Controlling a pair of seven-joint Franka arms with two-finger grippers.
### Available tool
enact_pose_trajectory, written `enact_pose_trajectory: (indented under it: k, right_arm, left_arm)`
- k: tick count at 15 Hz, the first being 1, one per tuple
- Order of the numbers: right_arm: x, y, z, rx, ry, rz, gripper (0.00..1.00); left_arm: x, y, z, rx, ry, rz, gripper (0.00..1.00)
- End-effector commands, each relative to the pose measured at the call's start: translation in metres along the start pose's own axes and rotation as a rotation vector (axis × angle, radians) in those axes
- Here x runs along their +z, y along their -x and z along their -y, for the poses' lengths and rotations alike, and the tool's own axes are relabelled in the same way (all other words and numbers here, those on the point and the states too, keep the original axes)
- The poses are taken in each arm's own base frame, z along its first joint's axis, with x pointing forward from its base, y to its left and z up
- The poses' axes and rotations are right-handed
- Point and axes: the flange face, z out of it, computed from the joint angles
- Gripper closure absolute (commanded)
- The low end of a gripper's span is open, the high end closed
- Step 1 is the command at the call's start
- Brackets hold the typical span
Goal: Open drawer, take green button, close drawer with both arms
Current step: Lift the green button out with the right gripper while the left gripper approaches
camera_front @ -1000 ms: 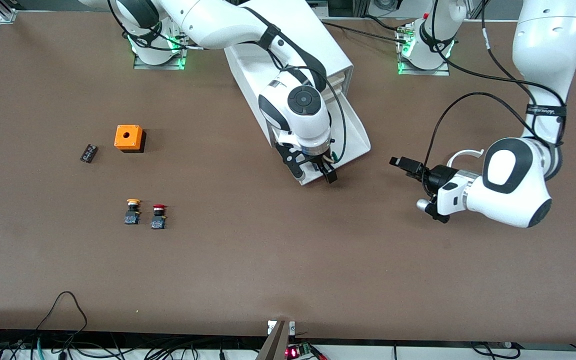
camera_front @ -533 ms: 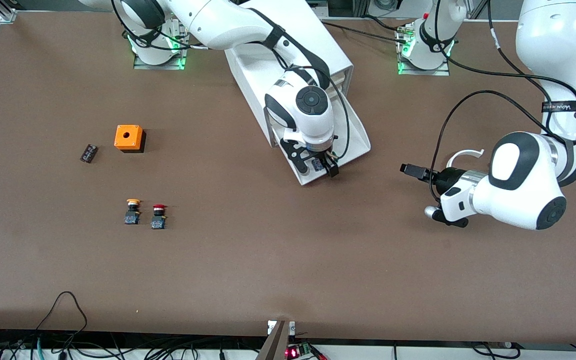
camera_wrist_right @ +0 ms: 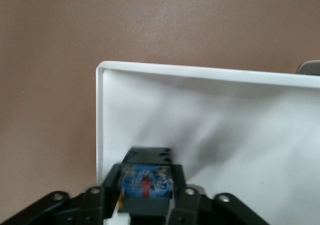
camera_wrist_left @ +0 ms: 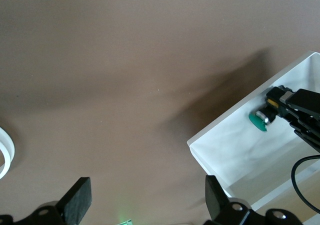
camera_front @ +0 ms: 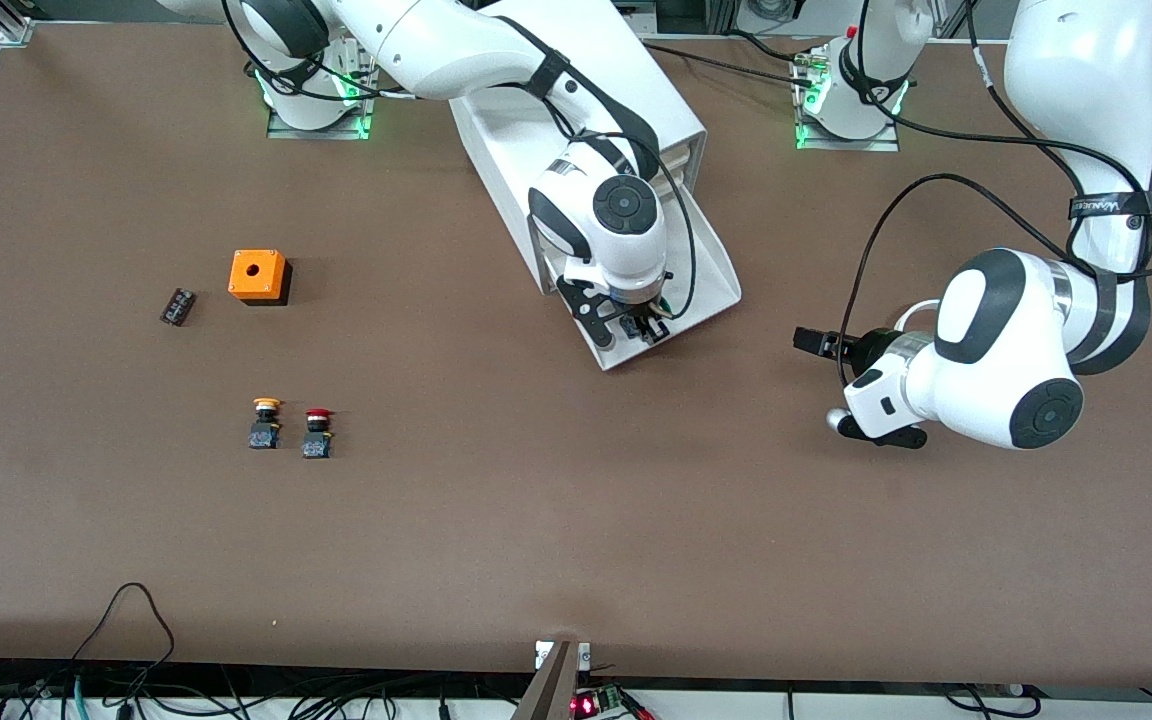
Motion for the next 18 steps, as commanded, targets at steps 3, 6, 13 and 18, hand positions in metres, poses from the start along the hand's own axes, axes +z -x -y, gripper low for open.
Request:
enact_pose_trajectory:
  k: [3,6,13,18]
  right_arm:
    - [-0.028,-0.002,0.005,-0.016,0.025,0.006,1.00]
    - [-0.059,-0.025,0.013,-0.095,0.025,0.005,1.00]
    - [-0.125,-0.119,0.022,-0.503,0.084,0.000,1.00]
    - [-0.153,-0.225,0.022,-0.822,0.117,0.016,1.00]
  left_arm:
    - [-0.018,0.011,0.010,-0.027,-0.027,-0.011,0.00]
    - [-0.019,0.015,0.011,-0.029,-0.028,-0.004,0.00]
    - [-0.005,0.008,0.001,-0.121,-0.095,-0.009,0.00]
    - [0.030,-0.012,-0.019,-0.305,-0.125,-0.121,0.00]
